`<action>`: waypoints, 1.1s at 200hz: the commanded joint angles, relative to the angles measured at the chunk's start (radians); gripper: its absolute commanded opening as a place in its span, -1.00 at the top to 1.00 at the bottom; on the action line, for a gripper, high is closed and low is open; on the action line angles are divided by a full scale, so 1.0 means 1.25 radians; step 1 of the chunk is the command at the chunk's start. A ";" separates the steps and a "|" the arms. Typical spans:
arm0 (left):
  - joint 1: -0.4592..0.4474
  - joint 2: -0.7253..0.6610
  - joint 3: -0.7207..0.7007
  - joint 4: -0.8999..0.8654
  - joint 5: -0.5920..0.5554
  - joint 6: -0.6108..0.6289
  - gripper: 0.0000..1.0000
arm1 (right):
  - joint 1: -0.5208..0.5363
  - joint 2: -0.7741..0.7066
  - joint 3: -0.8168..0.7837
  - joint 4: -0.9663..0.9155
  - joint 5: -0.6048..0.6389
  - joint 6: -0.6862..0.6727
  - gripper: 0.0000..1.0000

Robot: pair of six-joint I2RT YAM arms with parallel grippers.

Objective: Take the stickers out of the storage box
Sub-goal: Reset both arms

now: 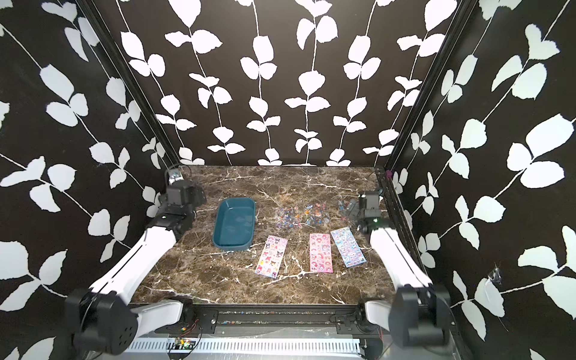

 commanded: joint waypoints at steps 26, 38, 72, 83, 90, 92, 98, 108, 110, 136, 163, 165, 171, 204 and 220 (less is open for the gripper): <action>0.030 0.033 -0.135 0.264 0.012 0.113 -0.98 | -0.011 0.034 -0.020 0.063 0.151 -0.075 -0.99; 0.038 0.064 -0.185 0.340 0.051 0.135 -0.98 | -0.011 0.036 -0.043 0.081 0.178 -0.101 -0.98; 0.045 0.154 -0.259 0.472 0.137 0.171 -0.98 | -0.015 -0.023 -0.212 0.340 0.034 -0.273 -0.99; 0.049 0.175 -0.270 0.511 0.157 0.172 -0.98 | -0.014 -0.047 -0.287 0.456 0.008 -0.319 -0.99; 0.050 0.185 -0.281 0.538 0.180 0.180 -0.98 | -0.013 -0.059 -0.319 0.502 0.013 -0.346 -0.99; 0.050 0.187 -0.283 0.545 0.186 0.182 -0.98 | -0.012 -0.062 -0.327 0.512 0.015 -0.353 -0.99; 0.049 0.193 -0.293 0.567 0.195 0.185 -0.98 | -0.012 -0.068 -0.345 0.539 0.017 -0.371 -0.99; 0.049 0.205 -0.315 0.619 0.210 0.190 -0.98 | -0.012 -0.067 -0.364 0.574 0.017 -0.389 -0.99; 0.049 0.208 -0.320 0.630 0.214 0.191 -0.98 | -0.012 -0.065 -0.367 0.577 0.016 -0.389 -0.99; 0.049 0.218 -0.359 0.702 0.252 0.204 -0.98 | -0.015 -0.025 -0.385 0.596 0.006 -0.368 -0.99; 0.046 0.271 -0.438 0.918 0.279 0.228 -0.98 | -0.015 -0.047 -0.451 0.734 -0.069 -0.413 -0.99; 0.047 0.272 -0.440 0.921 0.280 0.230 -0.98 | -0.014 -0.053 -0.462 0.749 -0.085 -0.417 -0.99; 0.044 0.263 -0.436 0.892 0.283 0.228 -0.98 | -0.015 -0.063 -0.498 0.819 -0.127 -0.430 -0.99; 0.045 0.251 -0.404 0.806 0.363 0.255 -0.98 | -0.015 -0.033 -0.562 0.998 -0.147 -0.441 -0.99; 0.046 0.262 -0.404 0.831 0.364 0.257 -0.98 | -0.016 0.040 -0.554 1.060 -0.199 -0.438 -0.98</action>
